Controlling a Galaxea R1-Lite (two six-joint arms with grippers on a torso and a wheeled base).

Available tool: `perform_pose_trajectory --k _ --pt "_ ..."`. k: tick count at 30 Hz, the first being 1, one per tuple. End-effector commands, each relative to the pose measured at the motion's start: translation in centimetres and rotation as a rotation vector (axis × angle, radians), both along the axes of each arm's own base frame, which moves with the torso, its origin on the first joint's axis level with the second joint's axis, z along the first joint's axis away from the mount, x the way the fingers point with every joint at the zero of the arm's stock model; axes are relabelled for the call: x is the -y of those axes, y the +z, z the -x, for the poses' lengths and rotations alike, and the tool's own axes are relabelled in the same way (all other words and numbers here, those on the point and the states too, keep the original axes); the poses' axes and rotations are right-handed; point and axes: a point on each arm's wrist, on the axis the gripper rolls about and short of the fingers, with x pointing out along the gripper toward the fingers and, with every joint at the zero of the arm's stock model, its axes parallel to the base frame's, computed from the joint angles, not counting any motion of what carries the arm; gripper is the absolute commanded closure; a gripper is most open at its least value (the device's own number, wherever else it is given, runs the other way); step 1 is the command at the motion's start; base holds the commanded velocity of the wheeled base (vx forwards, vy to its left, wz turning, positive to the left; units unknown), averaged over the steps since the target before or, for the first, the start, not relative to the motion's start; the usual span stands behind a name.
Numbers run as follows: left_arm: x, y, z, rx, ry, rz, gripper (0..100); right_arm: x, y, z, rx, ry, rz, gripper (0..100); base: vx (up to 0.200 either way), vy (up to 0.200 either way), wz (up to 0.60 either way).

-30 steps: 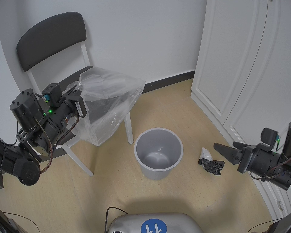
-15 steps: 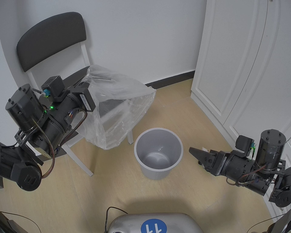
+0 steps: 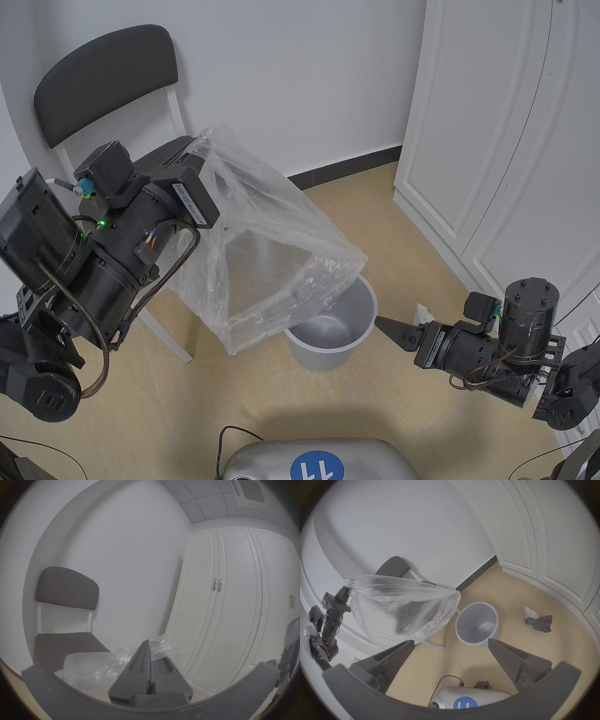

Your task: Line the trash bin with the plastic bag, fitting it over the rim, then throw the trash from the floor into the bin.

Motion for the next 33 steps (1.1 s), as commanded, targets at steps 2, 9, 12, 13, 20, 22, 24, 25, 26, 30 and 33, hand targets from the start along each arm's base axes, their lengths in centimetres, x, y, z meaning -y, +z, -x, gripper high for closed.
perform_pose_trajectory --k 2,9,12,13,20,22,24,25,26,30,33 --pt "0.6 0.7 1.1 0.011 -0.022 0.031 100 -0.7 -2.0 -0.6 -0.07 -0.002 0.028 0 0.0 0.0 0.0" --pt "0.5 1.3 1.6 0.022 -0.036 0.056 100 -1.0 -3.1 -0.9 -0.115 0.006 0.037 0 0.0 0.0 0.0" --pt "0.5 1.4 1.8 0.026 -0.045 0.062 100 -1.1 -3.5 -1.0 -0.128 0.019 0.04 0 0.0 0.0 0.0" --pt "0.7 1.4 2.0 0.027 -0.052 0.063 100 -1.2 -3.6 -1.0 -0.132 0.02 0.043 0 0.0 0.0 0.0" --pt "0.6 1.7 2.8 0.033 -0.076 0.077 100 -1.2 -3.9 -1.1 -0.144 0.018 0.046 0 0.0 0.0 0.0" --pt "0.6 1.8 2.9 0.033 -0.078 0.077 100 -1.1 -3.7 -1.1 -0.133 0.011 0.04 0 0.0 0.0 0.0" --pt "0.6 1.8 2.9 0.033 -0.078 0.077 100 -0.9 -3.3 -1.3 -0.107 -0.003 0.021 0 0.0 0.0 0.0" --pt "0.6 1.8 3.0 0.033 -0.079 0.077 100 -0.8 -3.0 -1.2 -0.091 -0.004 0.008 0 0.0 0.0 0.0" --pt "0.6 1.8 3.0 0.033 -0.079 0.077 100 -0.8 -3.0 -1.2 -0.091 -0.004 0.008 0 0.0 0.0 0.0" --pt "1.0 1.7 3.2 0.027 -0.098 0.079 100 -1.2 -2.9 -0.1 -0.091 0.049 0.002 0 0.0 0.0 0.0" --pt "1.2 1.8 3.4 0.018 -0.086 0.094 100 -2.0 -3.8 0.3 -0.119 0.082 0.024 0 0.0 0.0 0.0"
